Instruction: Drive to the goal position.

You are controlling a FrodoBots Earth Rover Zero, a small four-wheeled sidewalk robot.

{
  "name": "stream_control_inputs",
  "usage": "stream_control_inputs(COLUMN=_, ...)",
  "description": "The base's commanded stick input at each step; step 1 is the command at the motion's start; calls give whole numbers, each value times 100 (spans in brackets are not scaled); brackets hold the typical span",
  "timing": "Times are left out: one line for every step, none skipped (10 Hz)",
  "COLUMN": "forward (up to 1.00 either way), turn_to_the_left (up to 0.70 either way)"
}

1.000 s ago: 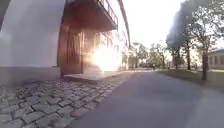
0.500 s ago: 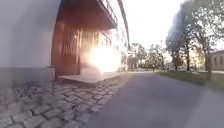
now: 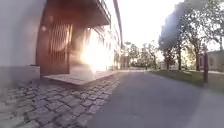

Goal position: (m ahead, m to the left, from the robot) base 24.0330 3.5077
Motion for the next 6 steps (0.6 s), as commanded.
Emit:
stream_control_inputs(forward=70, turn_to_the_left=0)
stream_control_inputs(forward=70, turn_to_the_left=0)
stream_control_inputs(forward=70, turn_to_the_left=0)
stream_control_inputs(forward=70, turn_to_the_left=0)
stream_control_inputs(forward=70, turn_to_the_left=-7)
stream_control_inputs(forward=70, turn_to_the_left=-35)
